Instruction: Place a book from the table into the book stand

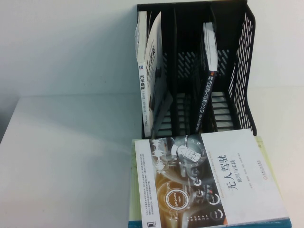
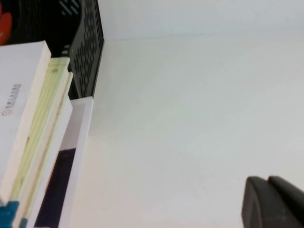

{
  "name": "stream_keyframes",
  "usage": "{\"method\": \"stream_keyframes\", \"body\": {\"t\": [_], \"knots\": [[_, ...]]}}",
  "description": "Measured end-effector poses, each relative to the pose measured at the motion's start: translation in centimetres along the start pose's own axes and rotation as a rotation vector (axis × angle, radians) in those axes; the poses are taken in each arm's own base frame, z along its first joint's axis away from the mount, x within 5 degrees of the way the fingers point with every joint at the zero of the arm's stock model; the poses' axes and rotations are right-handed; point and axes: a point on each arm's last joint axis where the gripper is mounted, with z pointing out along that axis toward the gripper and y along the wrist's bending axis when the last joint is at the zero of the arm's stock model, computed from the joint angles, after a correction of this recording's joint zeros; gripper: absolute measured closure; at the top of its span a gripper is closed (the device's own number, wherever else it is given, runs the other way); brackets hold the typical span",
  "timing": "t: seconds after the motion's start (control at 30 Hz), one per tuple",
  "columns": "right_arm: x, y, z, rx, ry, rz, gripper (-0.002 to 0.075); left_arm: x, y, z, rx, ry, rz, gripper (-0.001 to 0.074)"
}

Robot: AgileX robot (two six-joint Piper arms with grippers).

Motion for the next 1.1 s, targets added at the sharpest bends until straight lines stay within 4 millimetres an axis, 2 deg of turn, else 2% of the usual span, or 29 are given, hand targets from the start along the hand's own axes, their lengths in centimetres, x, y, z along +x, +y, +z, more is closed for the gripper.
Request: {"method": "stream_keyframes", "body": {"t": [0.2,0.33,0.4,0.6,0.77,0.87,0.93,1.1], "knots": [[-0.4,0.0,0.1,-0.004,-0.067,0.0,0.0729,-0.3,0.0,0.0,0.006,-0.042,-0.061,0.0739],[-1.6,0.1,-0.1,-0.014,-0.202,0.017,0.0729,-1.3,-0.1,-0.1,0.029,-0.148,-0.265,0.0739],[-2.3,0.2,-0.2,-0.035,-0.278,0.101,0.0729,-1.8,-0.1,-0.2,0.048,-0.194,-0.396,0.0739],[-4.6,0.0,-1.2,-0.155,-0.534,0.548,0.0729,-2.6,-0.1,-0.4,0.132,-0.276,-0.807,0.0739],[-6.3,-0.4,-2.7,-0.213,-0.788,0.621,0.0729,-3.1,0.7,-0.6,0.134,-0.355,-1.124,0.0739],[-7.1,-0.3,-3.3,-0.254,-0.846,0.639,0.0729,-3.1,0.7,-0.6,0.14,-0.36,-1.169,0.0739],[-8.4,0.1,-4.2,-0.286,-0.864,0.574,0.0729,-3.2,0.4,-0.6,0.173,-0.344,-1.161,0.0739],[-13.6,1.3,-8.8,-0.283,-0.945,0.284,0.0729,-6.9,-0.8,-2.5,0.271,-0.424,-0.946,0.0739]]}}
